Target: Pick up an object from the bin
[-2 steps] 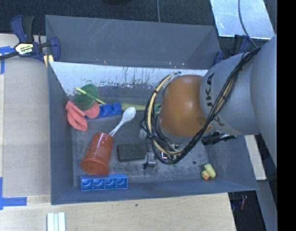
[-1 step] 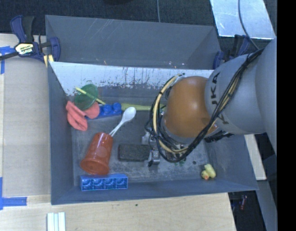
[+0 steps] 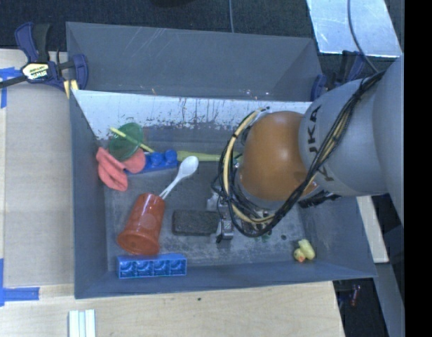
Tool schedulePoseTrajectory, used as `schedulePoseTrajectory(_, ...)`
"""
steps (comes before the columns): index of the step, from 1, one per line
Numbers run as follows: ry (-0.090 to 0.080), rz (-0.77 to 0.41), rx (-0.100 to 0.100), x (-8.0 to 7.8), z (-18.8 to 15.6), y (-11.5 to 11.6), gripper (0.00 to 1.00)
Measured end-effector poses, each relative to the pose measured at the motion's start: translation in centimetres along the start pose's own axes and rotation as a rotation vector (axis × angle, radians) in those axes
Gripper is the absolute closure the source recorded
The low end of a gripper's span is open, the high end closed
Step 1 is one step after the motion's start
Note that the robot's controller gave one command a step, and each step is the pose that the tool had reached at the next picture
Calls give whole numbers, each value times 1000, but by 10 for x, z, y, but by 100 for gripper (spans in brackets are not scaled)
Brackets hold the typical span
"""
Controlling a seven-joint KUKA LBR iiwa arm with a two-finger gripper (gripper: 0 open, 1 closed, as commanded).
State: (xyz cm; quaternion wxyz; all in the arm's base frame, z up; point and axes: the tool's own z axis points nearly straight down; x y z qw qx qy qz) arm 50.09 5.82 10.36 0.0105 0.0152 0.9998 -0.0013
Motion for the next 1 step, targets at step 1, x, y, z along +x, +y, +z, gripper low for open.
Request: schedulePoseTrajectory(1, 0, 0, 0, 0, 0, 0, 100)
